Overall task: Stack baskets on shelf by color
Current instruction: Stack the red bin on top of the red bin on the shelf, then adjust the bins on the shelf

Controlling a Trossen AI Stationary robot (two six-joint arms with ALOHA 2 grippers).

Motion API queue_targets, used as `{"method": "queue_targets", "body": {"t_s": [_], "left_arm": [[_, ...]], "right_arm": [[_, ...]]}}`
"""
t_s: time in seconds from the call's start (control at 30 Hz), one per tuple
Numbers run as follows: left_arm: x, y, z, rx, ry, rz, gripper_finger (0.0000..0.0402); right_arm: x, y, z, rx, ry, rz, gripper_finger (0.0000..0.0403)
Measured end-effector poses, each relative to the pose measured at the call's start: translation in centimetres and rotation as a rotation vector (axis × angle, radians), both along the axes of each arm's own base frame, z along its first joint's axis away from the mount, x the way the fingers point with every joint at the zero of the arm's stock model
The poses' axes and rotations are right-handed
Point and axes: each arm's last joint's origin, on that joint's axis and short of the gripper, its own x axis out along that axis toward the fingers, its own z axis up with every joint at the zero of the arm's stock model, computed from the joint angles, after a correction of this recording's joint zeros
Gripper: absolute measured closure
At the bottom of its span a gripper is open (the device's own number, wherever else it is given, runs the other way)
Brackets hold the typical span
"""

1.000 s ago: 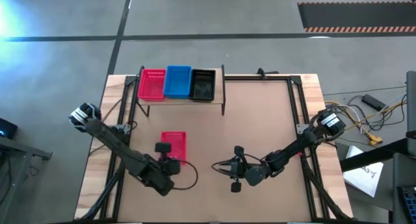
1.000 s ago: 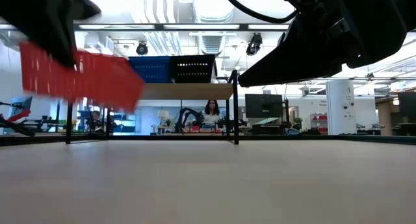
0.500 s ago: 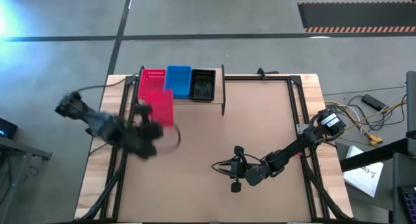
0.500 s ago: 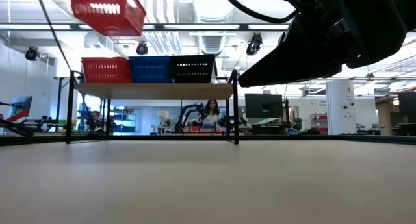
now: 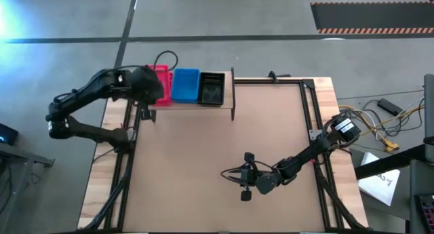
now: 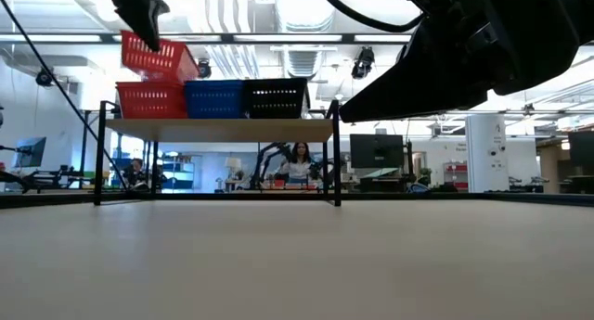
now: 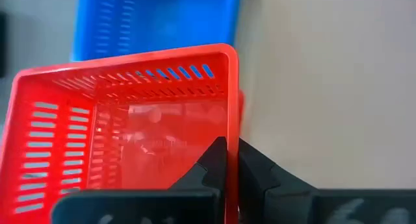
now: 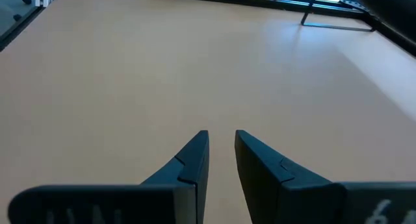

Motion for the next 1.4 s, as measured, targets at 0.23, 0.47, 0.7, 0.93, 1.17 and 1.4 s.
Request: {"method": "queue_targets", "body": {"t_s": [0.23, 0.47, 0.7, 0.93, 1.17, 1.4], "left_arm": [[0.6, 1.2, -1.3, -0.036, 0.056, -0.107, 0.0402], [0.6, 1.5, -1.9, 0.022, 0.120, -0.073, 0.0401], [0.6, 1.6, -1.9, 0.022, 0.121, -0.063, 0.0341], [0.3, 1.7, -1.8, 0.017, 0.099, -0.020, 0.0252], [0.2, 3.2, -1.5, 0.019, 0.012, 0.120, 0.0277], [2.3, 7.1, -3.8, -0.011, 0.108, 0.176, 0.0383]], "right_arm": [[0.0, 0.0, 0.0, 0.001, 0.000, 0.000, 0.0335], [0.0, 0.0, 0.0, 0.001, 0.000, 0.000, 0.0335], [0.0, 0.0, 0.0, 0.001, 0.000, -0.001, 0.0335], [0.0, 0.0, 0.0, 0.006, -0.001, -0.003, 0.0335], [0.0, 0.0, 0.0, 0.006, -0.002, -0.004, 0.0335], [0.3, 0.1, 0.4, 0.015, -0.015, -0.006, 0.0335]]}}
